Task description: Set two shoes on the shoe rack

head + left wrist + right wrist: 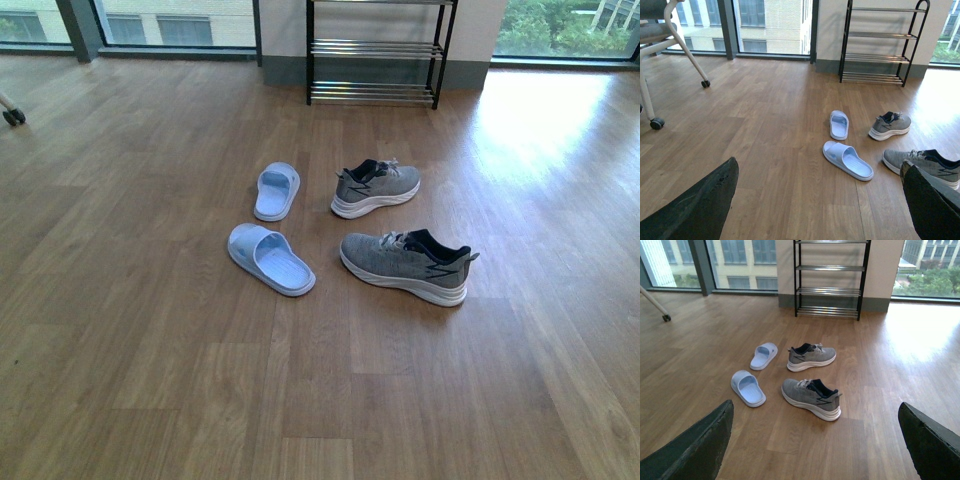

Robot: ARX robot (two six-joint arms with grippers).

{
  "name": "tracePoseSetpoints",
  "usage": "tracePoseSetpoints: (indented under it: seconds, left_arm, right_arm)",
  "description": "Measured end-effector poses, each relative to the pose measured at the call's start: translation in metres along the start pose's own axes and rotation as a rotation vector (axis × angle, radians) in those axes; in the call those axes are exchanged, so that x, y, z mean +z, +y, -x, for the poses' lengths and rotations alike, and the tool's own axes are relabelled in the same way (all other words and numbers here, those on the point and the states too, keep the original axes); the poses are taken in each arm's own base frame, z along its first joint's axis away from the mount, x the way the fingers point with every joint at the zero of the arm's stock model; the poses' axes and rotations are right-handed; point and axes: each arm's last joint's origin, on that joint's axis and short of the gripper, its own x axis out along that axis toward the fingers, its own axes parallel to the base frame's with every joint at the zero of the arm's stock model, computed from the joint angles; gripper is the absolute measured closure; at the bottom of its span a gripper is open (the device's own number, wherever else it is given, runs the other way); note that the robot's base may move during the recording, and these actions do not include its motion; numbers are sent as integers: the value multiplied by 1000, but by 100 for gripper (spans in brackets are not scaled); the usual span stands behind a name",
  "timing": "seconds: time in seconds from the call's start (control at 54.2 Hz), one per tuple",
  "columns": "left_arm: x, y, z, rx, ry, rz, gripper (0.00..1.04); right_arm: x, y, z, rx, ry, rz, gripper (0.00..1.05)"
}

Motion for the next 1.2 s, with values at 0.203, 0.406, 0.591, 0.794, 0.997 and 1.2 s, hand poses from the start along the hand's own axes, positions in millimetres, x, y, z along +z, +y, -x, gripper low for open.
tracePoseSetpoints:
  seconds: [0.203, 0.406, 0.591, 0.794, 0.997, 1.2]
  left_arm:
    - [0, 0, 0, 0, 0, 0, 9]
    - [0, 0, 0, 0, 0, 0, 9]
    - [0, 0, 0, 0, 0, 0, 9]
    - [0, 0, 0, 0, 0, 0, 9]
    - [0, 0, 0, 0, 0, 0, 9]
    - [0, 0, 0, 0, 0, 0, 9]
  right_arm:
    - [0, 0, 0, 0, 0, 0, 9]
    - [0, 0, 0, 0, 0, 0, 9]
    - [0, 0, 0, 0, 0, 0, 9]
    - [0, 0, 0, 0, 0, 0, 9]
    - [0, 0, 0, 0, 0, 0, 9]
    - [0, 0, 0, 1, 0, 0, 9]
